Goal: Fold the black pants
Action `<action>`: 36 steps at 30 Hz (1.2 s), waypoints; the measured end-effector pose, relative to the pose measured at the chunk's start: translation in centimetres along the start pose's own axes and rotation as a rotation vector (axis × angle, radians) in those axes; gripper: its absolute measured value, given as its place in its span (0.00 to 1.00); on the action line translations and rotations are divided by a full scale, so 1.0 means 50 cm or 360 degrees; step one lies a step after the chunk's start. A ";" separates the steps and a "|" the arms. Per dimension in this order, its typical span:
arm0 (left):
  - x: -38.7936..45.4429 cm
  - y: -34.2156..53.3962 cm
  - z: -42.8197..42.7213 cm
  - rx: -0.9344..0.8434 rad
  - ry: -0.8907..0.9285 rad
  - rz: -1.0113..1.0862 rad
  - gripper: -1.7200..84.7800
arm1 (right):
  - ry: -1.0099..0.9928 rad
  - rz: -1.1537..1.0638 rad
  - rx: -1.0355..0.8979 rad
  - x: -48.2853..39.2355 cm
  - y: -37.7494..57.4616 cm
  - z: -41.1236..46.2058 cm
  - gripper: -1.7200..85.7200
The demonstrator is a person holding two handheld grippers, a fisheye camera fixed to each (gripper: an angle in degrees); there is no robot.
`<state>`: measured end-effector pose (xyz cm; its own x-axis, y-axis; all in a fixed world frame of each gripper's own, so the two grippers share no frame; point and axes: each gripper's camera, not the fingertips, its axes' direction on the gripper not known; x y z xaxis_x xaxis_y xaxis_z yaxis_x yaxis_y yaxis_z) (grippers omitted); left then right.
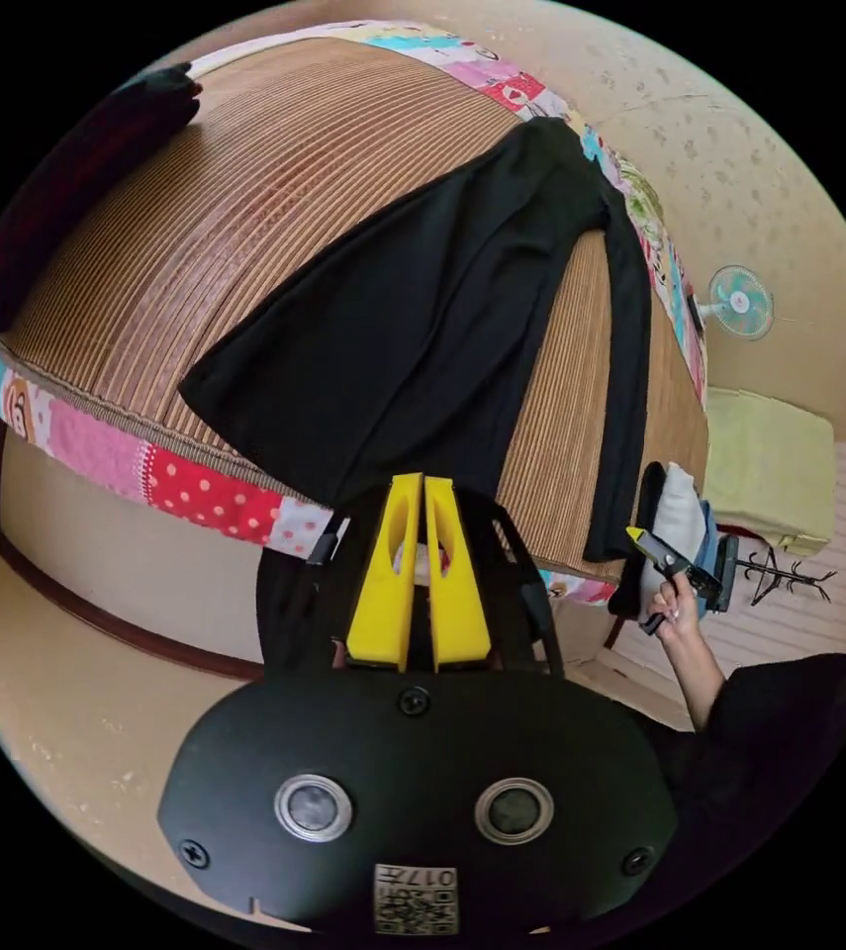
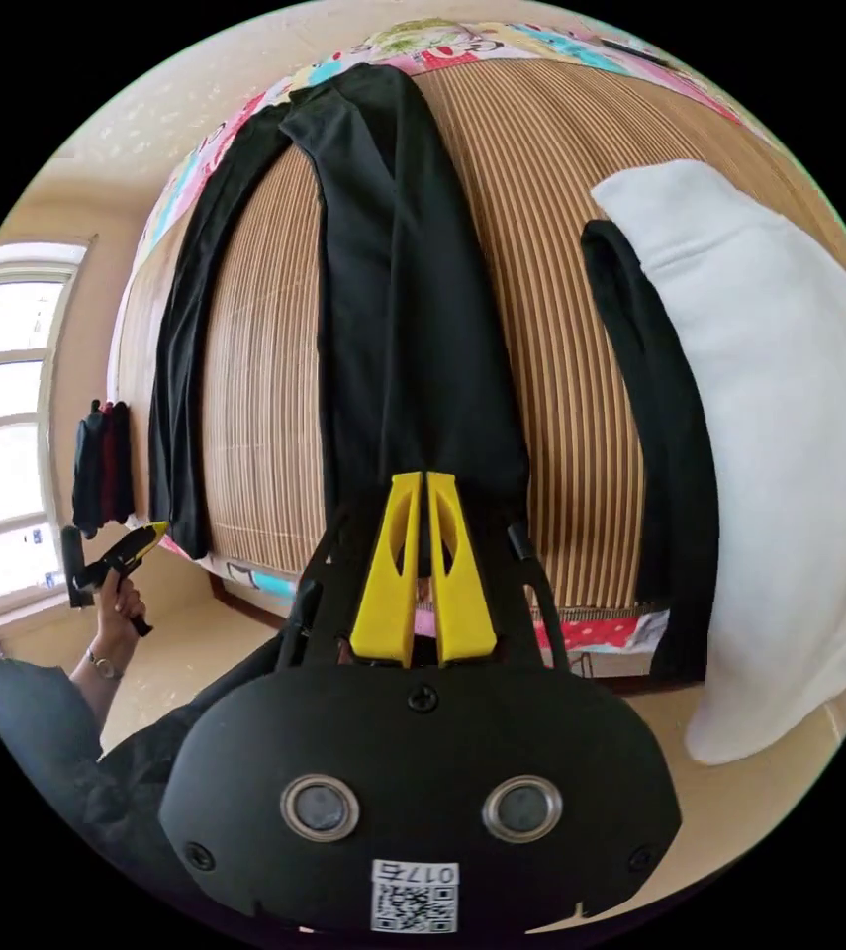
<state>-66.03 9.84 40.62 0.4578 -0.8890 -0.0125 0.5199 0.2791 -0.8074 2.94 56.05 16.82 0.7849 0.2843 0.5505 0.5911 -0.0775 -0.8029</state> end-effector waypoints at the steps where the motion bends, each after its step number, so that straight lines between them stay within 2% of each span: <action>1: 0.014 0.008 -0.014 0.0034 0.0002 0.0038 0.04 | -0.0031 0.0017 0.0045 0.007 0.010 -0.019 0.07; 4: 0.113 0.008 -0.036 0.0059 0.0168 0.0318 0.09 | -0.0119 -0.0008 0.0183 0.028 0.030 -0.080 0.11; 6: 0.205 -0.030 0.022 -0.0137 0.0369 0.0561 0.11 | -0.0105 -0.0087 0.0127 0.034 0.016 -0.072 0.15; 10: 0.291 -0.109 0.150 -0.0353 0.0589 0.0647 0.13 | 0.0078 -0.0170 -0.0090 0.057 -0.011 0.002 0.14; 11: 0.310 -0.133 0.192 -0.0419 0.0577 0.0668 0.12 | 0.0161 -0.0168 -0.0069 0.073 -0.013 -0.005 0.12; 13: 0.331 -0.150 0.258 -0.0584 0.0356 0.0711 0.07 | 0.0027 -0.0138 -0.0128 0.113 -0.021 -0.031 0.09; 14: 0.336 -0.148 0.272 -0.0604 0.0252 0.0791 0.06 | -0.0142 -0.0079 -0.0116 0.150 -0.015 -0.059 0.07; 17: 0.303 -0.134 0.225 -0.0594 0.0319 0.0756 0.05 | -0.0599 0.0008 0.0139 0.252 0.042 -0.164 0.06; 18: 0.276 -0.121 0.178 -0.0509 0.0390 0.0748 0.04 | -0.0710 0.0083 0.0233 0.299 0.075 -0.194 0.05; 22: 0.167 -0.095 0.060 -0.0385 0.0271 0.0573 0.06 | -0.0537 0.0323 0.0151 0.422 0.159 -0.190 0.05; 25: 0.081 -0.104 -0.014 -0.0330 0.0367 0.0342 0.10 | -0.0574 0.0365 0.0158 0.446 0.192 -0.189 0.04; 27: 0.071 -0.127 -0.079 -0.0223 0.0431 0.0323 0.15 | -0.0510 0.0201 0.0171 0.396 0.199 -0.211 0.04; 29: 0.105 -0.150 -0.113 -0.0205 0.0511 0.0437 0.16 | -0.0494 0.0032 0.0170 0.337 0.204 -0.227 0.04; 34: 0.240 -0.184 -0.111 -0.0445 0.0670 0.0717 0.18 | -0.0545 -0.0386 0.0030 0.190 0.211 -0.212 0.05; 36: 0.277 -0.180 -0.061 -0.0704 0.0541 0.0732 0.14 | -0.0624 -0.0540 -0.0114 0.162 0.208 -0.177 0.05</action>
<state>-66.56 -6.11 45.94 0.2727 -0.8008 -0.5333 -0.0452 0.5430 -0.8385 17.10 49.09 14.98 0.4264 0.6403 0.6389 0.8223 0.0198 -0.5687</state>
